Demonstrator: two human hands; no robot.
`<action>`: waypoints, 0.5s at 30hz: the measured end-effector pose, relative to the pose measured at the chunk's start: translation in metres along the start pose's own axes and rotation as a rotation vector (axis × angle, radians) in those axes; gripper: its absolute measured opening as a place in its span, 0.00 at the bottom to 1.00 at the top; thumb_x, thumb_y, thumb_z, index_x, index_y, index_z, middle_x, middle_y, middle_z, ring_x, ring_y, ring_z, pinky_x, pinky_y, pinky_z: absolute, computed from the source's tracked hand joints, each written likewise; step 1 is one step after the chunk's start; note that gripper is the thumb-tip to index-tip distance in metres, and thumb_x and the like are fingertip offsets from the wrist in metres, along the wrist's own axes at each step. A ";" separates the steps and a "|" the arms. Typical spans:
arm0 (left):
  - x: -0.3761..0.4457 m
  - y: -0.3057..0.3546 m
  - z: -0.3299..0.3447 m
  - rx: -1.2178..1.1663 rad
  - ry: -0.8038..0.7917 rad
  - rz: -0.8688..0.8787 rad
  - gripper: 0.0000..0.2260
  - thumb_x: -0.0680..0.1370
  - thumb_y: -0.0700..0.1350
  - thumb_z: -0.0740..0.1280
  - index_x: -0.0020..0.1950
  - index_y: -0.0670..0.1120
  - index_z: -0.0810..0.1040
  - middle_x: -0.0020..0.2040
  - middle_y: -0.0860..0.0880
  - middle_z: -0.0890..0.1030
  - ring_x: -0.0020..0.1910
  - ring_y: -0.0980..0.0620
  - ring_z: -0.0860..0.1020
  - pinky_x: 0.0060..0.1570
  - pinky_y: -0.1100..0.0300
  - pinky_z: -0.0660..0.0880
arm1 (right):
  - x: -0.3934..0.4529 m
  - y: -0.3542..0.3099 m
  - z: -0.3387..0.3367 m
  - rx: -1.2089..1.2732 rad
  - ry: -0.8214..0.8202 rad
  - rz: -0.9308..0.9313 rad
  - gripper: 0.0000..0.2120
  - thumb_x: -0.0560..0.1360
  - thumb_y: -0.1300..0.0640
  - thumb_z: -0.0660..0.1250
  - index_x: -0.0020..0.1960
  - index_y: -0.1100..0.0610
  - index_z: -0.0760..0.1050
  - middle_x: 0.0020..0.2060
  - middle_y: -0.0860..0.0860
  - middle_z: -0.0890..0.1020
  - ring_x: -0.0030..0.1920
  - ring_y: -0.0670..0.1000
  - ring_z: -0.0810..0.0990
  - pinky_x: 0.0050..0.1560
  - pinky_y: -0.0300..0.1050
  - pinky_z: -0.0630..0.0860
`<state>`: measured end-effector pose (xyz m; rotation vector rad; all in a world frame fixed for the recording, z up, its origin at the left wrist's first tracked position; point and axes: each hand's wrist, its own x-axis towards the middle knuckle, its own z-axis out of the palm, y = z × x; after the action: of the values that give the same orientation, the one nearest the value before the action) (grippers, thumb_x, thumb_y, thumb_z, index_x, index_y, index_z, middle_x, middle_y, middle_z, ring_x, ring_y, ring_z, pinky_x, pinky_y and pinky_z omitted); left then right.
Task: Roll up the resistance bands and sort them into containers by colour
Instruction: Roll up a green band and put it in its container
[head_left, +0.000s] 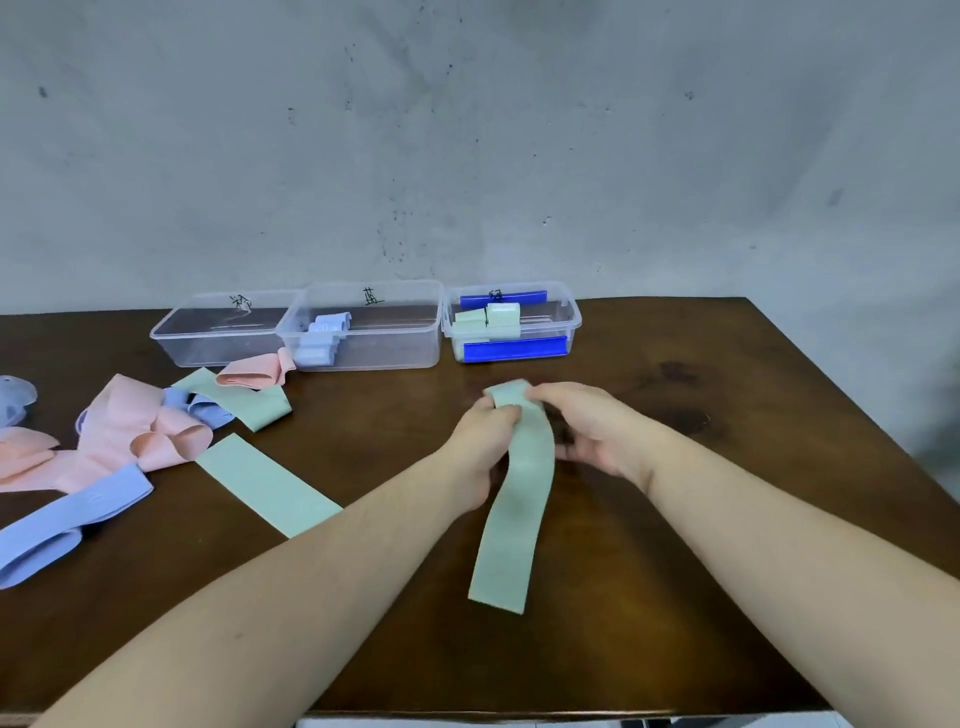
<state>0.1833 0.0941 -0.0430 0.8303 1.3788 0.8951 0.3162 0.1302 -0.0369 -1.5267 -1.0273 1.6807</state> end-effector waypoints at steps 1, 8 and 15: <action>0.008 -0.001 0.002 -0.004 0.019 -0.003 0.08 0.82 0.42 0.60 0.61 0.49 0.73 0.52 0.45 0.83 0.49 0.48 0.82 0.43 0.55 0.80 | 0.000 0.002 -0.003 -0.025 -0.031 0.018 0.08 0.78 0.54 0.71 0.57 0.52 0.79 0.49 0.53 0.86 0.51 0.51 0.85 0.46 0.49 0.84; 0.046 -0.003 0.004 0.192 0.094 0.083 0.18 0.80 0.41 0.63 0.69 0.50 0.69 0.57 0.47 0.80 0.52 0.49 0.81 0.47 0.54 0.79 | 0.025 0.016 -0.014 -0.108 -0.066 -0.081 0.16 0.77 0.64 0.71 0.62 0.54 0.76 0.53 0.52 0.84 0.49 0.51 0.86 0.49 0.53 0.85; 0.070 0.000 -0.001 0.318 0.267 0.151 0.20 0.80 0.43 0.66 0.72 0.47 0.71 0.64 0.50 0.78 0.52 0.53 0.79 0.37 0.65 0.74 | 0.051 0.010 -0.020 -0.479 -0.009 -0.237 0.15 0.76 0.59 0.71 0.62 0.52 0.79 0.50 0.50 0.84 0.46 0.49 0.83 0.40 0.43 0.81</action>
<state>0.1821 0.1566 -0.0738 1.0973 1.7391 0.9412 0.3298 0.1719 -0.0707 -1.6030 -1.6323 1.3367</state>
